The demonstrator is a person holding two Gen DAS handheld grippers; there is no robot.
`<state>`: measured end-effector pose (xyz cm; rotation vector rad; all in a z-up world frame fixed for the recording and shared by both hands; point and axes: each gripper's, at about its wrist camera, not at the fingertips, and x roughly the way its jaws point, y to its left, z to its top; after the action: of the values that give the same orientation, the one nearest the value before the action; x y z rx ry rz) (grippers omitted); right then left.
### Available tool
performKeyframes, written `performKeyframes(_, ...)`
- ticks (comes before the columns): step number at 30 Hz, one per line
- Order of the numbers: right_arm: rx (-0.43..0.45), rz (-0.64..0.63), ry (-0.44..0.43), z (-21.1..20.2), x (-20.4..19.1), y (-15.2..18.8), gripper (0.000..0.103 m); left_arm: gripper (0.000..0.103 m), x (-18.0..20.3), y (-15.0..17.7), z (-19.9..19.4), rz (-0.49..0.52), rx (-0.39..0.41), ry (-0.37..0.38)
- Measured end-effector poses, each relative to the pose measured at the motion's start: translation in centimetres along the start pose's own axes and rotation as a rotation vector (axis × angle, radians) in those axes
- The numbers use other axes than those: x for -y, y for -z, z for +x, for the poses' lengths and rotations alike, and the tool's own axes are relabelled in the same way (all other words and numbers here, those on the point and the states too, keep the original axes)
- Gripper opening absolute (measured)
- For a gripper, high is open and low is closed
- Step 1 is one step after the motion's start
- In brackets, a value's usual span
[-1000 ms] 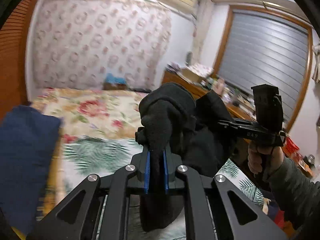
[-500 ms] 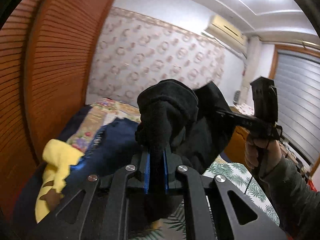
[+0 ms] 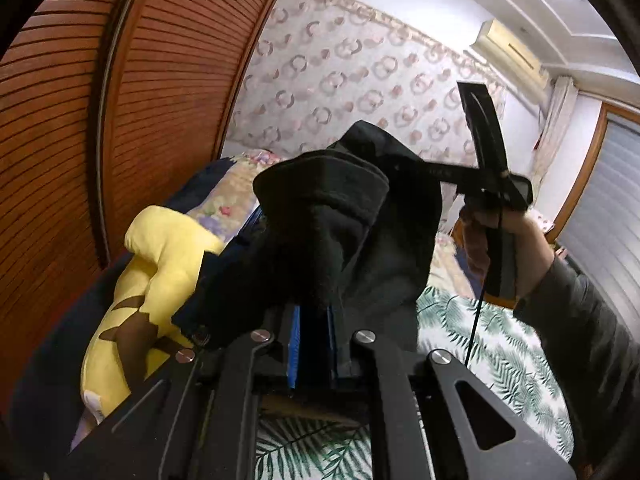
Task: Fold small clothes
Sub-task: 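Carry the folded T-shirt with both tools onto the clothes stack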
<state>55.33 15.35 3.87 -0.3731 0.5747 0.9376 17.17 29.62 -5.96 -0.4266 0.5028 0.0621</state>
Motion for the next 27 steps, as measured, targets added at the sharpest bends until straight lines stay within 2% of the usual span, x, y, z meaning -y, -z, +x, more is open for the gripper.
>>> performKeyframes(1, -0.002, 0.016, 0.011, 0.4, 0.4, 0.0, 0.041, 0.011, 0.3, 0.0, -0.2, 0.012, -0.004, -0.020)
performKeyframes(3, 0.012, 0.040, 0.051, 0.4, 0.8, 0.2, 0.049, 0.012, 0.4, 0.0, -0.7, 0.032, 0.006, -0.058)
performKeyframes(6, 0.085, 0.016, 0.146, -0.2, 0.1, 0.0, 0.049, 0.018, 0.7, -0.3, -1.8, 0.034, 0.052, -0.084)
performKeyframes(8, 0.159, 0.013, 0.216, -2.0, -0.4, 0.4, 0.049, 0.036, 0.6, -0.7, -2.3, 0.045, 0.101, -0.114)
performKeyframes(9, 0.189, 0.018, 0.229, -2.7, -0.4, 0.4, 0.049, 0.040, 0.7, -0.8, -2.7, 0.051, 0.126, -0.123)
performKeyframes(10, 0.216, 0.025, 0.222, -3.2, -0.3, 0.4, 0.049, 0.048, 0.8, -1.0, -3.0, 0.059, 0.151, -0.128)
performKeyframes(12, 0.249, 0.041, 0.229, -4.2, -0.6, 0.6, 0.049, 0.054, 1.4, -1.5, -3.2, 0.085, 0.166, -0.128)
performKeyframes(13, 0.251, 0.042, 0.207, -4.3, -0.7, 0.7, 0.049, 0.060, 1.6, -1.6, -3.0, 0.096, 0.165, -0.127)
performKeyframes(14, 0.241, 0.035, 0.170, -4.0, -0.8, 0.8, 0.049, 0.066, 1.9, -1.8, -2.8, 0.111, 0.163, -0.128)
performKeyframes(16, 0.213, 0.011, 0.113, -3.0, -1.1, 1.4, 0.049, 0.068, 2.2, -2.0, -2.0, 0.131, 0.154, -0.134)
performKeyframes(18, 0.168, -0.001, 0.062, -2.0, -0.5, 1.9, 0.049, 0.069, 2.6, -2.2, -0.6, 0.157, 0.113, -0.129)
performKeyframes(23, 0.079, 0.066, 0.113, 2.3, 3.2, 1.2, 0.049, 0.069, 2.3, -1.6, 2.8, 0.198, 0.013, -0.180)
performKeyframes(26, 0.049, 0.122, 0.077, 5.1, 4.4, 0.4, 0.049, 0.069, 1.8, -1.0, 3.4, 0.191, -0.018, -0.184)
performKeyframes(27, 0.047, 0.130, 0.068, 4.8, 4.6, 0.8, 0.049, 0.069, 1.9, -0.8, 3.4, 0.197, -0.017, -0.185)
